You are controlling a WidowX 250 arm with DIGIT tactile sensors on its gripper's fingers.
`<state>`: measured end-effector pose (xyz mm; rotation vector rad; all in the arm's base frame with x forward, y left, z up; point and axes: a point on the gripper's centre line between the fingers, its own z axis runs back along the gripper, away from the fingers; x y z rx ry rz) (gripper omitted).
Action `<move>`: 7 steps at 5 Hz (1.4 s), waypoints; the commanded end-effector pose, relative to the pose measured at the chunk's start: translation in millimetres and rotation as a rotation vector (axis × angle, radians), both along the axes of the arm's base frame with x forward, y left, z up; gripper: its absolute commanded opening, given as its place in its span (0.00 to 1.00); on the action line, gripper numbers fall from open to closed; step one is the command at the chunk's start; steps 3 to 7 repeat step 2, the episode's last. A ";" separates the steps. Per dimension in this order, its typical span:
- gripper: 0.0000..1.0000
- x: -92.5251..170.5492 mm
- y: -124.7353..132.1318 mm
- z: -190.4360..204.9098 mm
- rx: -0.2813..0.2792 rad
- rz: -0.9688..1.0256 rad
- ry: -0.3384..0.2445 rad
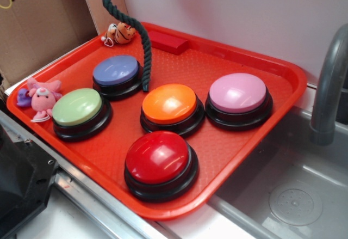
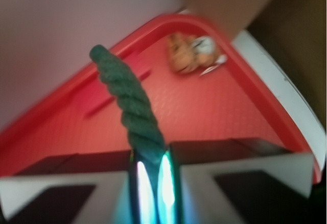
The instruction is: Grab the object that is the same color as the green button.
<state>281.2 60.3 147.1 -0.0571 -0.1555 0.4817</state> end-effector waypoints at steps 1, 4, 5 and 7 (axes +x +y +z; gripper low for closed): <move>0.00 -26.1 -45.1 28.2 -0.042 -0.352 -0.028; 0.00 -33.8 -53.3 22.2 -0.065 -0.350 -0.012; 0.00 -33.8 -53.3 22.2 -0.065 -0.350 -0.012; 0.00 -33.8 -53.3 22.2 -0.065 -0.350 -0.012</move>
